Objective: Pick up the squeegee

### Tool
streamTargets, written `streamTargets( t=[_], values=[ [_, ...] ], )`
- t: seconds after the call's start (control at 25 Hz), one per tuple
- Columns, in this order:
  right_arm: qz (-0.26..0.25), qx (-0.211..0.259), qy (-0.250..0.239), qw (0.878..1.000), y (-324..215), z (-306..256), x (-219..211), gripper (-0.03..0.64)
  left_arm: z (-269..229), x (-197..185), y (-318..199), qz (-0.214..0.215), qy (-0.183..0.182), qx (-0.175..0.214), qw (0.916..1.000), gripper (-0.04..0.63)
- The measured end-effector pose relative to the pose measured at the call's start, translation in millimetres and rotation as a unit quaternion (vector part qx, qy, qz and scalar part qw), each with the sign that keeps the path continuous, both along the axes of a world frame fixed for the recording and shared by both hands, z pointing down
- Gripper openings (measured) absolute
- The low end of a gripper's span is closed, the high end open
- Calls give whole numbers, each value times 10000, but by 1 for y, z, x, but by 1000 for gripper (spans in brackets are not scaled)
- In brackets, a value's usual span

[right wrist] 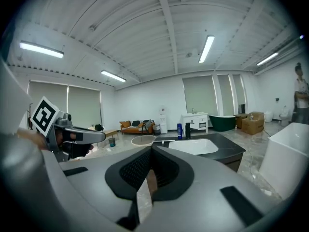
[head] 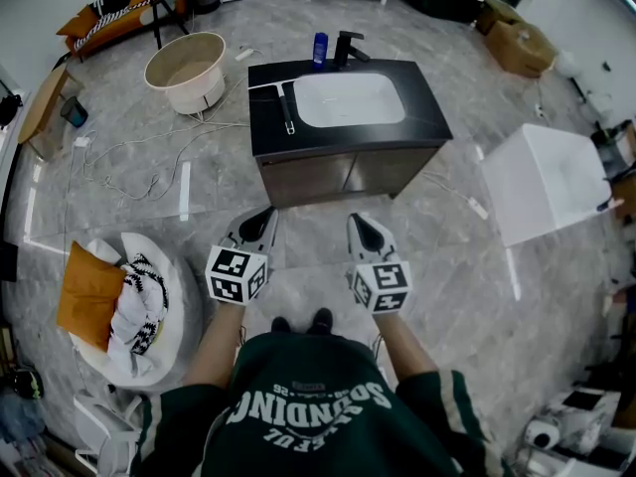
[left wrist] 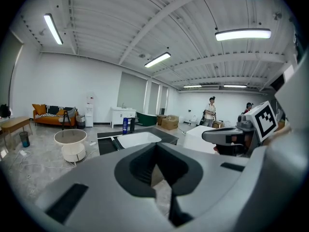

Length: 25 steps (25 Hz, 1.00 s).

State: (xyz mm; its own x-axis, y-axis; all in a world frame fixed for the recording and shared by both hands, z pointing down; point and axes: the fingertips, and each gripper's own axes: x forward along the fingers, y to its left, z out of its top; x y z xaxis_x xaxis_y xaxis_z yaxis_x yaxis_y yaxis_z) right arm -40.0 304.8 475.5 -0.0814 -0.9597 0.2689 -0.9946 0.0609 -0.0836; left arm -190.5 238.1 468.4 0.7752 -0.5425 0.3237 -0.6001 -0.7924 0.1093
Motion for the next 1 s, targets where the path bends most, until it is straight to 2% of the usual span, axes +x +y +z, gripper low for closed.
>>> streamTargets(
  t=[0.52, 1.0],
  values=[
    [-357, -3, -3, 9994, 1, 8, 41, 0, 10, 45, -2, -287, -64, -7, 9996, 2],
    [-200, -4, -66, 9998, -20, 14, 82, 0, 13, 89, -31, -188, -87, 17, 9998, 2]
  ],
)
